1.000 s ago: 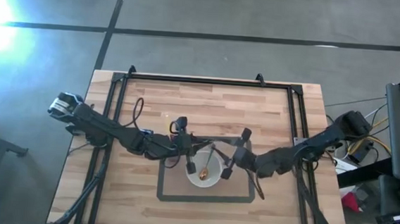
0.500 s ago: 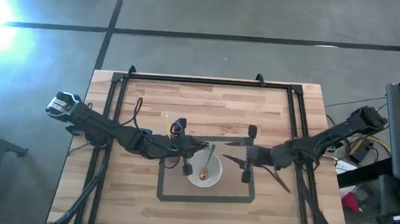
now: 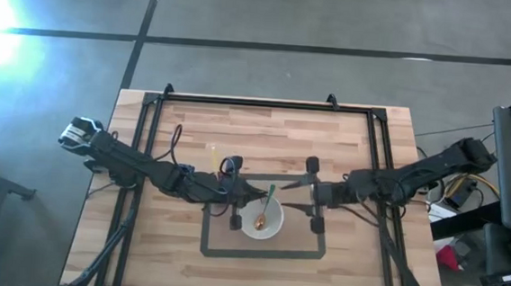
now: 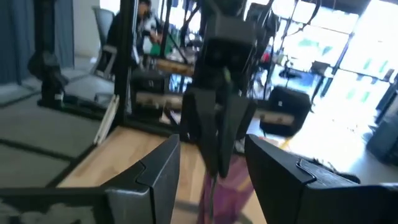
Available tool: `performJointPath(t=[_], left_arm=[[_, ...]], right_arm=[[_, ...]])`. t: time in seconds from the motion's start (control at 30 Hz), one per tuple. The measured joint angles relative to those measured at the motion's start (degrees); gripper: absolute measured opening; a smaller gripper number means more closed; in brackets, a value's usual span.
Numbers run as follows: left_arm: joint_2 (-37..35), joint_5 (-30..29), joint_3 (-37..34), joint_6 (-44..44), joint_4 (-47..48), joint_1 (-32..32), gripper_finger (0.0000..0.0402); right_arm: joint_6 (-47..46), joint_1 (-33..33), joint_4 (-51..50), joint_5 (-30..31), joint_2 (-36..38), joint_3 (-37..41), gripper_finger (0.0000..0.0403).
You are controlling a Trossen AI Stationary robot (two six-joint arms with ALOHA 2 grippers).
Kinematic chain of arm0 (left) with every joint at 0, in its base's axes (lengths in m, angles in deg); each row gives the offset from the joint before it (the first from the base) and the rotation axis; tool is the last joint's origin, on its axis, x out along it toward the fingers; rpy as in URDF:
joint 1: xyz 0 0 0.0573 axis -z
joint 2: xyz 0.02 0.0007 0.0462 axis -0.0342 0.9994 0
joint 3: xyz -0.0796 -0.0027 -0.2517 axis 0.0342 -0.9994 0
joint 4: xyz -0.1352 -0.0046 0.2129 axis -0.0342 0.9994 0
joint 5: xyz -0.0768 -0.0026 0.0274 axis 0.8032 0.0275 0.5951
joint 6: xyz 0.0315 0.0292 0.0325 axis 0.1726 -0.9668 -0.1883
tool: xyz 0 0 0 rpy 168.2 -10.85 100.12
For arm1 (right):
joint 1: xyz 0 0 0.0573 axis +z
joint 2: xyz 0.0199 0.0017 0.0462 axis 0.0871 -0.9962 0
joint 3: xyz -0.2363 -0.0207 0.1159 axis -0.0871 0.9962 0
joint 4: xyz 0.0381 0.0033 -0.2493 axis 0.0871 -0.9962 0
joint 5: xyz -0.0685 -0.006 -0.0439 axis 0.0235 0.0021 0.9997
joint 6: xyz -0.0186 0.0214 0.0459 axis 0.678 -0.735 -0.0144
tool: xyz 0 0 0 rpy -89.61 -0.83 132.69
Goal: Pick & Place Utensil
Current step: Put the blue fork into the white bowl
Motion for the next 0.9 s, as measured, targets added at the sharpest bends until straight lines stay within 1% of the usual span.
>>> performJointPath(t=[0.07,0.23,0.37,0.5,0.7,0.8,0.9], left_arm=[[0.0,0.1,0.0,0.0,0.0,0.0,0.0000],[0.0,0.5,0.0,0.0,0.2,0.0,0.0000],[0.1,1.5,0.0,0.0,0.4,0.0,0.0000],[0.1,1.6,0.0,0.0,0.7,0.0,0.0000],[0.2,1.6,0.0,0.0,1.5,0.0,0.0000],[0.2,1.6,0.0,0.1,1.9,0.0,0.0000],[0.2,1.6,0.0,0.2,2.5,0.1,0.0000]], right_arm=[[0.0,-0.7,3.0,-1.2,-1.0,0.0,0.0178],[1.3,-2.2,8.4,-1.4,-4.0,-0.1,0.0176],[1.3,-2.9,9.6,-1.5,-6.5,-1.3,0.0180],[1.3,-3.3,9.5,-4.2,-9.5,-3.6,0.0180],[1.3,-3.6,8.5,-4.0,-13.4,-7.6,0.0178],[1.2,-3.6,4.7,-3.9,-14.2,-9.6,0.0177],[-0.8,-3.7,-0.3,-3.9,-14.2,-11.4,0.0167]])
